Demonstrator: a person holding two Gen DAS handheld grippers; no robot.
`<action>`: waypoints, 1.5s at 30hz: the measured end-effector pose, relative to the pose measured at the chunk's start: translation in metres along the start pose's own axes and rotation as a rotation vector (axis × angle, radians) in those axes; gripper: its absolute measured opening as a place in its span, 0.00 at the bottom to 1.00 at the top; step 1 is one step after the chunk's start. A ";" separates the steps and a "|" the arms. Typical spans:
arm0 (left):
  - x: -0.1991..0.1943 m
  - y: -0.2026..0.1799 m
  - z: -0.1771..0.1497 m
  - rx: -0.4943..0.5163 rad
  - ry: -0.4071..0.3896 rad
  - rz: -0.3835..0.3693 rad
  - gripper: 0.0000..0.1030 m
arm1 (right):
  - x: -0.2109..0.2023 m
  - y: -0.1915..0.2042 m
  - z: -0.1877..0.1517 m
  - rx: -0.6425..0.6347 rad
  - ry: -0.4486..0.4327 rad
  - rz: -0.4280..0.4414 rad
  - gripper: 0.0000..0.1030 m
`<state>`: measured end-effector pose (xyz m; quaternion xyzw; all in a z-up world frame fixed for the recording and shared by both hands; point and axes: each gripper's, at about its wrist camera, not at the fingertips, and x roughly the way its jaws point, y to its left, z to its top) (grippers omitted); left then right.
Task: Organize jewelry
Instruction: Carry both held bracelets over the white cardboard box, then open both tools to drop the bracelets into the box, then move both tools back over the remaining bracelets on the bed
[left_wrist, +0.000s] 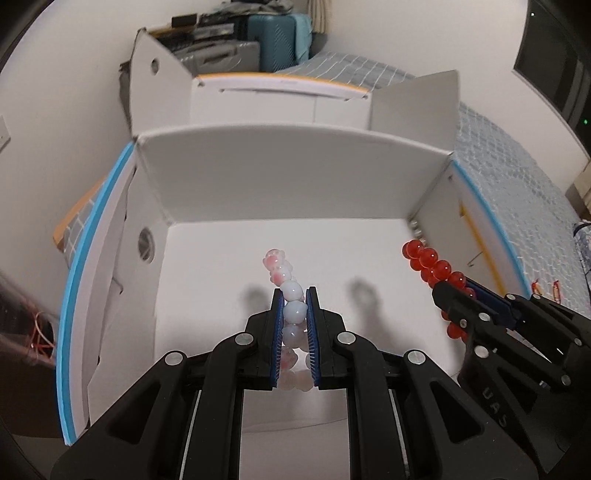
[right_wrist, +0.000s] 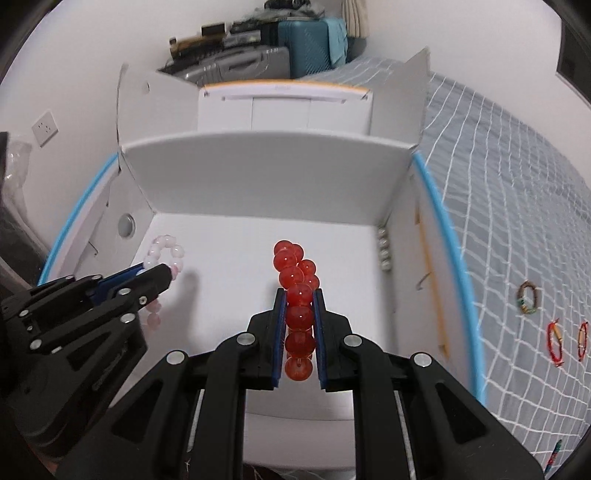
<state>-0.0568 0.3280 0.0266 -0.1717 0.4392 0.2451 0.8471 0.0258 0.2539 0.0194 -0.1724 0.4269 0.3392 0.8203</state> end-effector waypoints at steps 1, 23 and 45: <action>0.001 0.001 -0.001 -0.002 0.005 0.004 0.11 | 0.006 0.003 0.000 0.005 0.014 0.000 0.12; 0.007 0.006 -0.004 -0.009 0.024 0.076 0.17 | 0.014 0.003 -0.002 0.026 0.029 -0.006 0.35; -0.084 -0.084 -0.013 0.086 -0.220 -0.032 0.94 | -0.143 -0.122 -0.048 0.178 -0.240 -0.201 0.93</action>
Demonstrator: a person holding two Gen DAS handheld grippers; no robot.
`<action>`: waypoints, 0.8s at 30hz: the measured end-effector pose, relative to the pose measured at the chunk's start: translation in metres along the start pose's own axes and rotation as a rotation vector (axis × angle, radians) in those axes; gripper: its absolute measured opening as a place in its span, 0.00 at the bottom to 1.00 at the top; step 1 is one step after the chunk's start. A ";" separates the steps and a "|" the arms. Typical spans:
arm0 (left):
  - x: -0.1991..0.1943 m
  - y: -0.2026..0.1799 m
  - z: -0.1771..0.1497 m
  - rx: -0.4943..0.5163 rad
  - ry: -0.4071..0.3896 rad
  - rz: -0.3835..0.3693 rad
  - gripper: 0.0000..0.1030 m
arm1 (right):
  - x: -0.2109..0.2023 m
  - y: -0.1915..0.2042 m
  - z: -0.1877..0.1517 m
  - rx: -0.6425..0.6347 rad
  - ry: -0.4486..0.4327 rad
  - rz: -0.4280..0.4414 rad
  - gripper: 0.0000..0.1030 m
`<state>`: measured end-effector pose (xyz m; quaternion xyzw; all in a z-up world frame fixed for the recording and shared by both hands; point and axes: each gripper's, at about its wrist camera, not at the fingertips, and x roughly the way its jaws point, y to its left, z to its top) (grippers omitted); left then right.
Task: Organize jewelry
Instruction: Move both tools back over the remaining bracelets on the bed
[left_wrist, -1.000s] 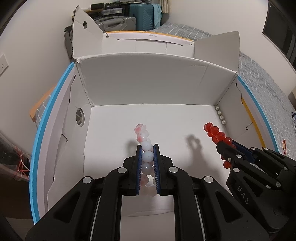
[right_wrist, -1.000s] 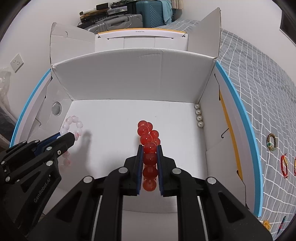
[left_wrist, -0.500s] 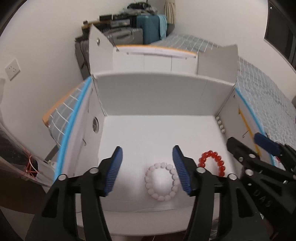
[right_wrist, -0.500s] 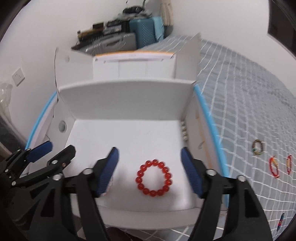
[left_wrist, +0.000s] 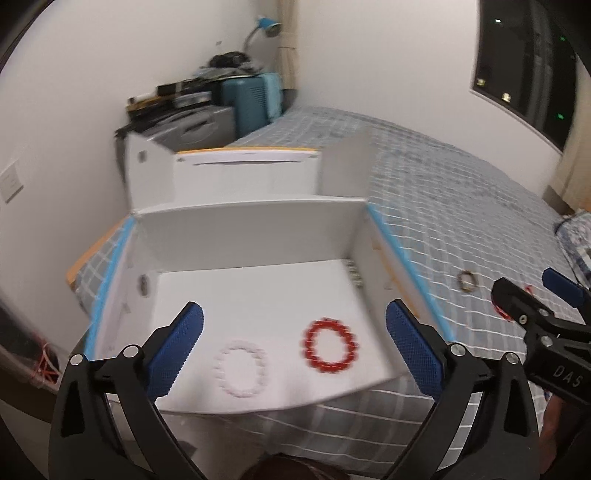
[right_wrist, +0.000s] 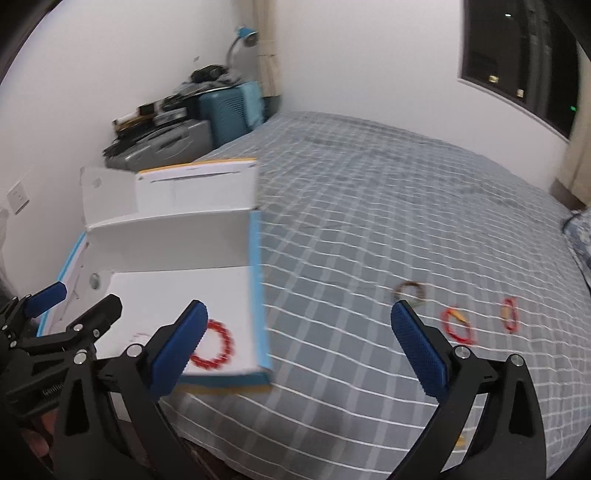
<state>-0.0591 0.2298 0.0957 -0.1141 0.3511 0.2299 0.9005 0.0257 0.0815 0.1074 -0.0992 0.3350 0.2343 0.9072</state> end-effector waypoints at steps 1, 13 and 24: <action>-0.001 -0.012 -0.001 0.011 -0.001 -0.022 0.94 | -0.005 -0.012 -0.003 0.013 -0.004 -0.016 0.93; 0.014 -0.154 -0.035 0.165 0.056 -0.226 0.94 | -0.045 -0.168 -0.064 0.158 0.028 -0.203 0.93; 0.047 -0.262 -0.093 0.302 0.168 -0.360 0.94 | -0.034 -0.271 -0.135 0.299 0.122 -0.293 0.93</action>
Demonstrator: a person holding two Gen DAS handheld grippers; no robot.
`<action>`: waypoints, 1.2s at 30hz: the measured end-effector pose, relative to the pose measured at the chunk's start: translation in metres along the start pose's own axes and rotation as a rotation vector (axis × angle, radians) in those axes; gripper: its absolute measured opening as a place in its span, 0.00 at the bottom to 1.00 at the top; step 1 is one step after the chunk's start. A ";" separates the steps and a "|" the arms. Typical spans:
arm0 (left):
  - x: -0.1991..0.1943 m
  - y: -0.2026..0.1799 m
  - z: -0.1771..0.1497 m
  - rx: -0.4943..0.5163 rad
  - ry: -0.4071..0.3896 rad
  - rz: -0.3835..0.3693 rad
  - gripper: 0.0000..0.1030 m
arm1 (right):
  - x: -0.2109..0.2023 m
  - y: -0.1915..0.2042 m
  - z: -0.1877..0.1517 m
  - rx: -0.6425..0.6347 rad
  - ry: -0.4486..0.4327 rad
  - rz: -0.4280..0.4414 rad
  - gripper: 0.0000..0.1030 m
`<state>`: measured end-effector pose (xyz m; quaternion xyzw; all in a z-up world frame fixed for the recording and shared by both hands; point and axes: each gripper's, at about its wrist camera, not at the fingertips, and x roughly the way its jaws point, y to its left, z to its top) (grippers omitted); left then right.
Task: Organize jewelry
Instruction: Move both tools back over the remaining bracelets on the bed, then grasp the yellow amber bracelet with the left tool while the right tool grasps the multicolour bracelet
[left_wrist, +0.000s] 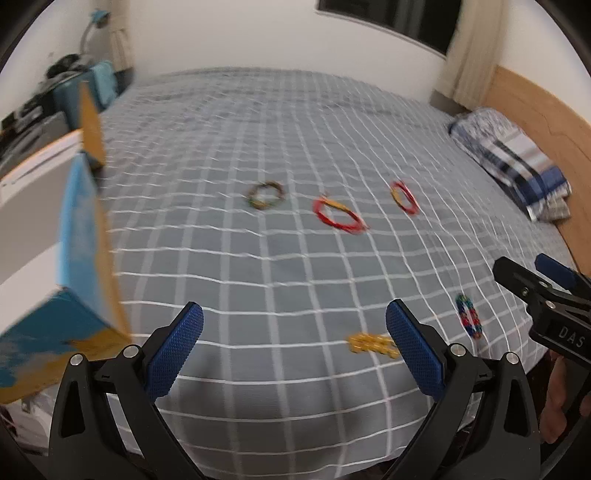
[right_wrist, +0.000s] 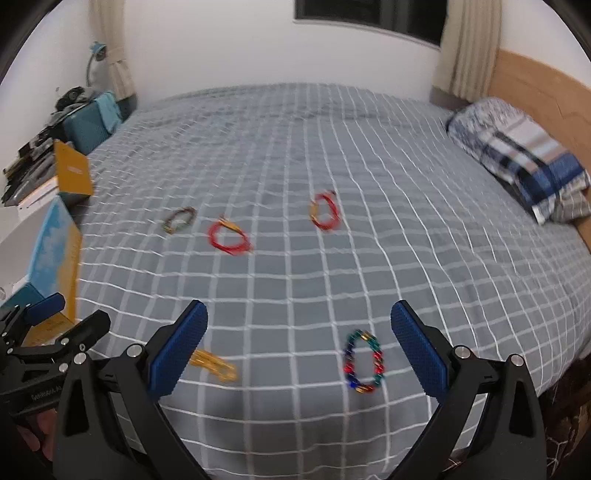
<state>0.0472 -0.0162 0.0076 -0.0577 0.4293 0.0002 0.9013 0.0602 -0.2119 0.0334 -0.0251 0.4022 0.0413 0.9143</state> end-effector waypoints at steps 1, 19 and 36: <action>0.008 -0.008 -0.002 0.015 0.012 -0.006 0.94 | 0.005 -0.006 -0.003 0.011 0.010 -0.003 0.93; 0.101 -0.054 -0.035 0.108 0.129 -0.064 0.94 | 0.094 -0.048 -0.049 0.036 0.163 -0.042 0.93; 0.115 -0.051 -0.039 0.096 0.124 -0.084 0.94 | 0.122 -0.055 -0.060 0.076 0.250 0.004 0.87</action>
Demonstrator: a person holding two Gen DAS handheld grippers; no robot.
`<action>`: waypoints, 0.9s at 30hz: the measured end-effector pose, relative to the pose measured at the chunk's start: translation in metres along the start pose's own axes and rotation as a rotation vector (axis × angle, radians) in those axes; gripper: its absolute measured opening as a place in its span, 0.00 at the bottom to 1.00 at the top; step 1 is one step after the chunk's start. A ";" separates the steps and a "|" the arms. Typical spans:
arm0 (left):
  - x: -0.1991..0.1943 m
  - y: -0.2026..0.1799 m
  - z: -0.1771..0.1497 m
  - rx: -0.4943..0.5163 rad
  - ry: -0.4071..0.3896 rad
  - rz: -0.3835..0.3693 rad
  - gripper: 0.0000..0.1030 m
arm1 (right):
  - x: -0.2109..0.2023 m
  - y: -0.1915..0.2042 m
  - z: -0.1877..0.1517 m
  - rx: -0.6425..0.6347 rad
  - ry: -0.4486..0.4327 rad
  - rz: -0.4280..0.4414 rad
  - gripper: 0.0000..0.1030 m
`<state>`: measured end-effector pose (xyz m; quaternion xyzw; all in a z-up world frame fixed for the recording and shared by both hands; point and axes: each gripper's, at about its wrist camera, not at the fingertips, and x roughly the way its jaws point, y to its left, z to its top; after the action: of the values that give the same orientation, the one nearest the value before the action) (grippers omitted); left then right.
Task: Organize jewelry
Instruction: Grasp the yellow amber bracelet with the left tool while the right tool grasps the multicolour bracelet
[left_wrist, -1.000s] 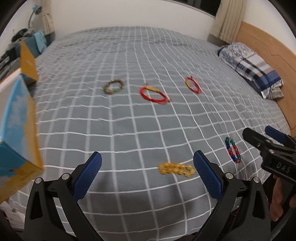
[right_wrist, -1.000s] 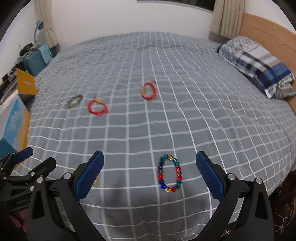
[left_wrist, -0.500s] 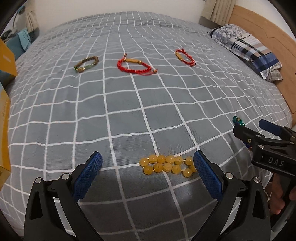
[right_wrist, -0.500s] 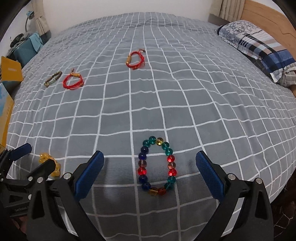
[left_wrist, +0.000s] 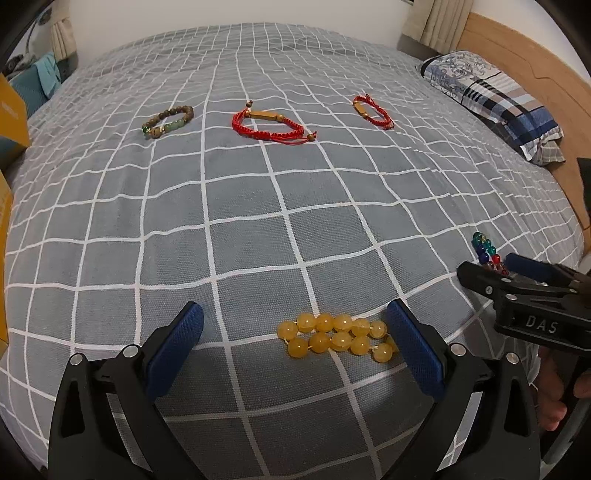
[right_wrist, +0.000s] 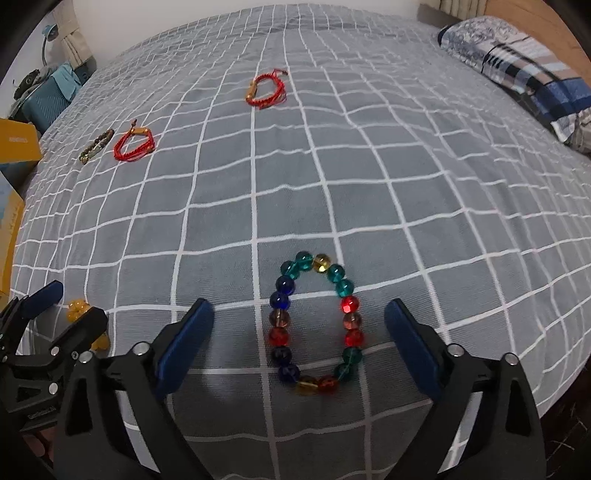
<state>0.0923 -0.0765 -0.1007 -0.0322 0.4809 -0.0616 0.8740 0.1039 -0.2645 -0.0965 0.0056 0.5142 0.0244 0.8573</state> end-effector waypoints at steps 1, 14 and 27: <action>-0.001 0.001 0.001 -0.004 0.001 -0.007 0.94 | 0.000 0.000 0.000 0.000 -0.001 0.000 0.86; -0.003 0.000 0.000 -0.019 0.011 -0.015 0.94 | -0.003 0.000 -0.001 0.016 -0.009 0.020 0.81; -0.002 -0.007 -0.006 0.047 0.009 0.096 0.59 | -0.004 0.007 -0.004 -0.014 -0.007 0.027 0.59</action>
<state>0.0858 -0.0836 -0.1016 0.0117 0.4844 -0.0313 0.8742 0.0985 -0.2582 -0.0945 0.0064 0.5108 0.0395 0.8588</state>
